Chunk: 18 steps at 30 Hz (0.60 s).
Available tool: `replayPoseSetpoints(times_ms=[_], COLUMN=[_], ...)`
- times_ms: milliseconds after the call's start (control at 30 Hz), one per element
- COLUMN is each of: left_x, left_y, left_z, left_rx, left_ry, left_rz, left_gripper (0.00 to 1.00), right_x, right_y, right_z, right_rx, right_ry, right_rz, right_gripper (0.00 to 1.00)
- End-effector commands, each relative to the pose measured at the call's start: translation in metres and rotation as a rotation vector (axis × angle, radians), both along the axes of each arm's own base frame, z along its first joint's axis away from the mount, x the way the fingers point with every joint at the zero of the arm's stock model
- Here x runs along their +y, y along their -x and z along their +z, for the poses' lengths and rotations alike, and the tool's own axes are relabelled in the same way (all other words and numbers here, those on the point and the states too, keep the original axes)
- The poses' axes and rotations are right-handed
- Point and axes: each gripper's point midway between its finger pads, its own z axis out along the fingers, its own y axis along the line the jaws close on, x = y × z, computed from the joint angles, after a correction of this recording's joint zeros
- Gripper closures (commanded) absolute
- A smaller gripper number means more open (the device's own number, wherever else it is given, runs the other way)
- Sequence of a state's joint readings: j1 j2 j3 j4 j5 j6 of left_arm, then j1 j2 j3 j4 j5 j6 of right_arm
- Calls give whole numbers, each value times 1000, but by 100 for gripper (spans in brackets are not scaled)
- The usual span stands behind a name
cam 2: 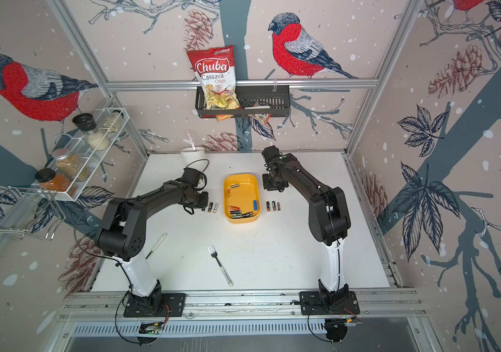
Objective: Take the batteries out of the storage box
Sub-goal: Place the battery at the center of the board.
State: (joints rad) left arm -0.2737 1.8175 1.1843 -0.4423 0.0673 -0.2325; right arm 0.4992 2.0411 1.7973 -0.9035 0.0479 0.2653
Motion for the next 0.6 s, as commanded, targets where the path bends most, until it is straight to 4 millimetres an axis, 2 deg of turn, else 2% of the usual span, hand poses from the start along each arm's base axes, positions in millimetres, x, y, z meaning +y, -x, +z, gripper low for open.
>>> replayPoseSetpoints(times_ms=[0,133,233,433,567], left_x=[2,3,3,2,2], left_y=[-1,-2,0,4,7], left_z=[9,11,10,5,2], left_rx=[-12,-15,-13,-7,-2], left_ry=[-2,2,5,17,21], left_rz=[7,10,7,6,3], left_gripper=[66,66,66,66,66], right_x=[5,27,45,69,76], right_y=[1,5,11,23,30], right_z=[12,25,25,3,-19], right_rx=[-15,-36,-40,-15,19], right_ry=[37,72,100,197,246], right_rz=[6,45,77,122,137], right_gripper=[71,71,71,71,71])
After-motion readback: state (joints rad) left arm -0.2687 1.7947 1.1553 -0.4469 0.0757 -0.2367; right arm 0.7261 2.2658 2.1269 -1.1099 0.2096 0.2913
